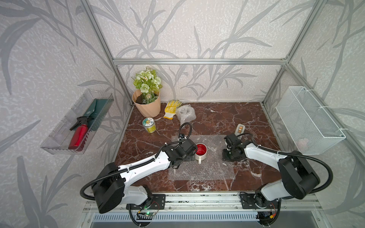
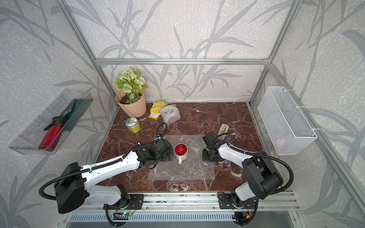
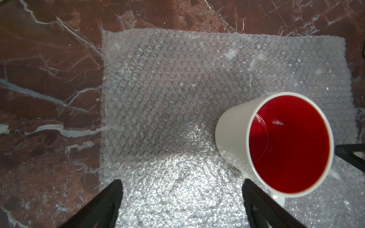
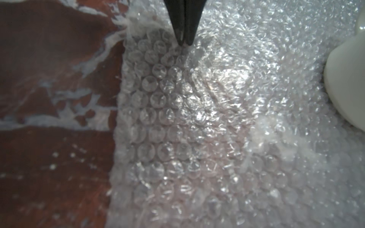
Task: Wrap mugs in bubble wrap
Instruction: Wrap the mug in bubble wrap.
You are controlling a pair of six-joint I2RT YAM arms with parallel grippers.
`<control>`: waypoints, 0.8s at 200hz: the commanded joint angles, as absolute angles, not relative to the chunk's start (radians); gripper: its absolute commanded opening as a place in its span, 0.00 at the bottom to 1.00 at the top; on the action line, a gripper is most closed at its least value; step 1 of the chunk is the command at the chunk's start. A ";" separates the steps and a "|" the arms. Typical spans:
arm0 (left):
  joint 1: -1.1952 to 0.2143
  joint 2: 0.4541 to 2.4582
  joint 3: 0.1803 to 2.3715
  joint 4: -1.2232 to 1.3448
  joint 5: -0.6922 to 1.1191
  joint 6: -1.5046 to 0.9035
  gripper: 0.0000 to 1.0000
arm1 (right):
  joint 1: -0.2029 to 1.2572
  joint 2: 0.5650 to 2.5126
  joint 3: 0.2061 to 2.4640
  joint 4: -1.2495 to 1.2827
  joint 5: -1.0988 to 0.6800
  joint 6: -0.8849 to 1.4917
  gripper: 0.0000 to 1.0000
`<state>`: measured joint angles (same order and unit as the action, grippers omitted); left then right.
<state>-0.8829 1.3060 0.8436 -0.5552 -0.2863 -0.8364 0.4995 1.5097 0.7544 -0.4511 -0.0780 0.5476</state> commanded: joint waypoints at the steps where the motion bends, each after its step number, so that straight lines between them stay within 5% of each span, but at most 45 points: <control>1: -0.867 1.252 0.821 -0.585 -0.326 -0.871 0.97 | 0.493 1.523 0.823 -0.491 -0.073 0.491 0.00; 20: -0.838 1.212 0.798 -0.576 -0.316 -0.871 0.98 | 0.491 1.447 0.837 -0.455 -0.091 0.450 0.00; 45: -0.796 1.169 0.765 -0.502 -0.254 -0.858 0.99 | 0.433 1.413 0.879 -0.443 -0.064 0.407 0.22; 160: -0.759 1.252 0.877 -0.434 -0.115 -0.773 0.96 | 0.287 1.926 1.338 -0.689 -0.096 0.182 0.44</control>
